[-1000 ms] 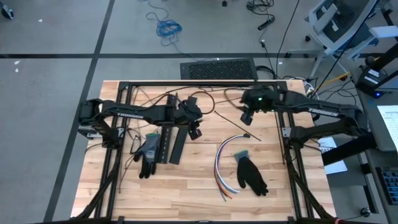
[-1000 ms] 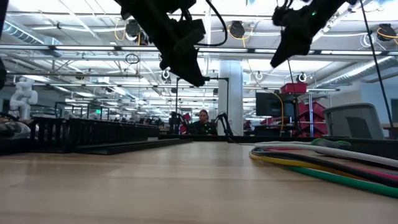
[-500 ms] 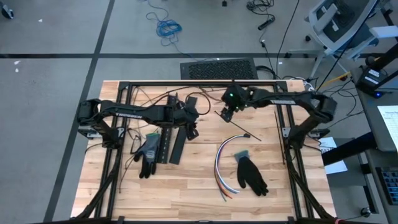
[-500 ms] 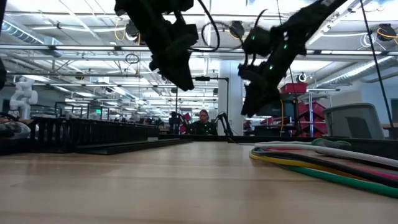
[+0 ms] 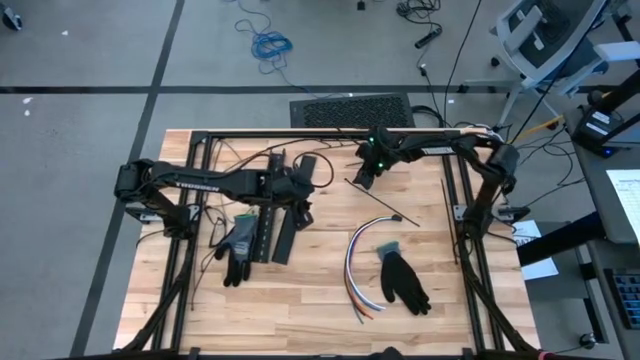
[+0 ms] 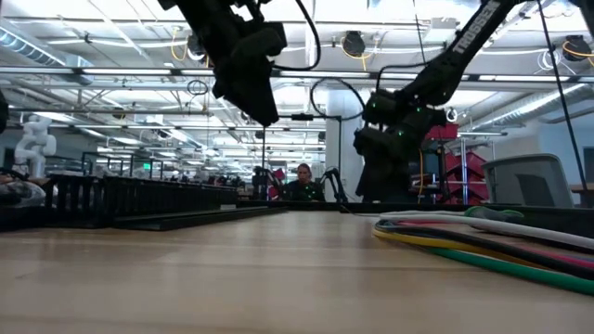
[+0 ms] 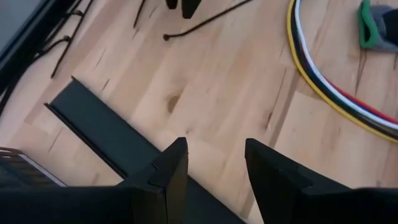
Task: Ziptie cables
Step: Wrap the cable wires with the black ziptie
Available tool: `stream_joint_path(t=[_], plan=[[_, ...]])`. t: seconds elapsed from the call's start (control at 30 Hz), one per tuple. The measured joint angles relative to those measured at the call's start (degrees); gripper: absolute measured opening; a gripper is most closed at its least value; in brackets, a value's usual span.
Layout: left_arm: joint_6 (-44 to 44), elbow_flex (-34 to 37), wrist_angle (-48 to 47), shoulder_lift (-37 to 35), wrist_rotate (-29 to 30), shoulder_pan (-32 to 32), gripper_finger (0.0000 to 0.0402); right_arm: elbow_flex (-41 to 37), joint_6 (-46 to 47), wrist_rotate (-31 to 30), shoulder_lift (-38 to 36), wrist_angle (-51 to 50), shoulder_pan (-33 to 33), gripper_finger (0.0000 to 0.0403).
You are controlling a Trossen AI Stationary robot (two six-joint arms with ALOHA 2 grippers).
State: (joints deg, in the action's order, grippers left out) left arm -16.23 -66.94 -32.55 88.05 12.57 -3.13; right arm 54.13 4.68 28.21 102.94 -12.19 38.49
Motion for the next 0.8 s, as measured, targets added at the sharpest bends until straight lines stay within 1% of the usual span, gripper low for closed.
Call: stream_joint_path(t=[0.07,0.17,0.23,0.33,0.47,0.57,0.67,0.8], plan=[[0.0,0.0,-0.1,0.0,-0.1,0.6,0.0158,0.0,-0.3,1.9,2.1,0.7,0.2,0.019],[0.0,0.0,-0.2,-0.1,-0.1,1.3,0.0158,0.2,-1.8,3.0,3.8,2.3,0.1,0.0189],[-1.0,0.0,-0.6,-0.1,-0.1,1.8,0.0158,0.2,-2.2,5.0,4.6,4.0,0.0,0.0189],[-2.9,0.0,-1.5,-0.1,-0.1,2.1,0.0158,0.1,-2.4,5.4,4.9,5.7,-0.3,0.0189],[-3.0,0.0,-1.4,-0.1,-0.1,2.8,0.0158,0.0,-2.2,7.6,5.2,7.7,-0.3,0.0189],[-3.0,0.0,-1.5,-0.1,-0.1,2.9,0.0158,0.0,-2.7,7.9,5.2,7.9,-0.5,0.0185],[-3.0,0.0,-1.5,-0.1,-0.1,2.9,0.0157,0.0,-4.5,7.8,5.2,7.6,-0.6,0.0167],[-3.0,0.0,-1.4,-0.1,0.0,2.9,0.0157,0.0,-6.5,7.8,5.2,7.5,-0.8,0.0122]])
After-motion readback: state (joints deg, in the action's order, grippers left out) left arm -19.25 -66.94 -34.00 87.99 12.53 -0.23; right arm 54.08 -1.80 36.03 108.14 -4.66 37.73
